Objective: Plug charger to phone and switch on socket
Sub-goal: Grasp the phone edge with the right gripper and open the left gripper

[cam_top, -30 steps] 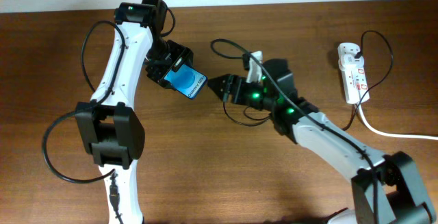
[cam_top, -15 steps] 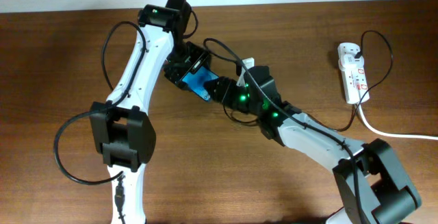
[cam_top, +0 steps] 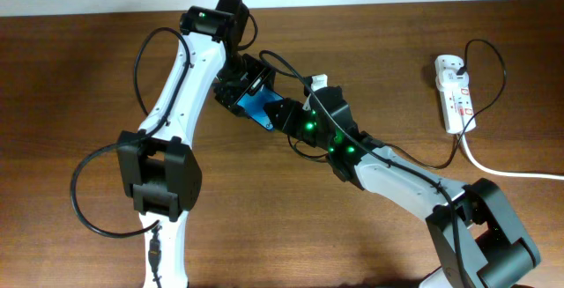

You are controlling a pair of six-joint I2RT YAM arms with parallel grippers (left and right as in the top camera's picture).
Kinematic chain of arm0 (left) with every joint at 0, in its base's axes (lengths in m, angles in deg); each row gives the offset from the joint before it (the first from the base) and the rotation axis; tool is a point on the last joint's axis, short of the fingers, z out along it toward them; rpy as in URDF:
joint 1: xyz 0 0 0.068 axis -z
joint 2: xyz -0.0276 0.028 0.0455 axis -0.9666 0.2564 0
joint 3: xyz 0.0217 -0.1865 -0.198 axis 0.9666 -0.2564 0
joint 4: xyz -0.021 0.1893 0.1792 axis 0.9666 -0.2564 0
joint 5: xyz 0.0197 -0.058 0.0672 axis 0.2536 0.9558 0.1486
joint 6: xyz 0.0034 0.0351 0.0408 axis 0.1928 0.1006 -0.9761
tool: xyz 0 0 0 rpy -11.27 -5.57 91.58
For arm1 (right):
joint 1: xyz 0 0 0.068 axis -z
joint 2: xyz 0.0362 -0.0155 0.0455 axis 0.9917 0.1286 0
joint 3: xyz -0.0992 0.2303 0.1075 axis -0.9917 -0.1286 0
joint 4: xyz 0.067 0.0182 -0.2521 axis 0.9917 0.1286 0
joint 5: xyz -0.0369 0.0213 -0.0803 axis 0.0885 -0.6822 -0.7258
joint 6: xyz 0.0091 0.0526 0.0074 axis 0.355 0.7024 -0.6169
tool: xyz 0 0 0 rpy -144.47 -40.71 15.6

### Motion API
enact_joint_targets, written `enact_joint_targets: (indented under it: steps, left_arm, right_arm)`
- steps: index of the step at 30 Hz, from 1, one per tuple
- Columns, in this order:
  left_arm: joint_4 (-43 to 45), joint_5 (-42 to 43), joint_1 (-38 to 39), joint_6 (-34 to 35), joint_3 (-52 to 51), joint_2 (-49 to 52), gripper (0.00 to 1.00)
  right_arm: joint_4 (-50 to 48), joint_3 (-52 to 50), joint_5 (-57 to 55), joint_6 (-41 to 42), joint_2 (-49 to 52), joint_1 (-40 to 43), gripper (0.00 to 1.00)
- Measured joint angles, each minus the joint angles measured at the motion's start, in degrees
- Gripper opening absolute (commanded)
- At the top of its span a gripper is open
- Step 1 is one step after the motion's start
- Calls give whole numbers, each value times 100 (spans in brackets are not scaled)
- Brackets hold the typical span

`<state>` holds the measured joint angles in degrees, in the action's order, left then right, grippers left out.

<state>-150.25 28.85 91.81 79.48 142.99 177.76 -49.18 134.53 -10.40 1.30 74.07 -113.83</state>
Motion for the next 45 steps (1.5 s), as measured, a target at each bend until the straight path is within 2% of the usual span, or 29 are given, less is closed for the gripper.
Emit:
enact_joint_targets:
  steps: [5, 24, 31, 41, 45]
  left_arm:
    - [-7, 13, 109, 0, 0, 0, 0]
    - [17, 44, 127, 39, 0, 4, 1]
    - [2, 109, 133, 48, 33, 4, 9]
    - [55, 160, 160, 83, 107, 4, 22]
    - [101, 164, 146, -46, 107, 4, 22]
  right_arm:
    - [-15, 0, -197, 2, 0, -98, 31]
    - [-111, 0, -424, 254, 35, -118, 10]
    - [-87, -11, -444, 168, 79, -151, 5]
    - [-85, -33, -337, 20, 136, -219, 4]
    - [-26, -33, -81, 13, 136, -33, 4]
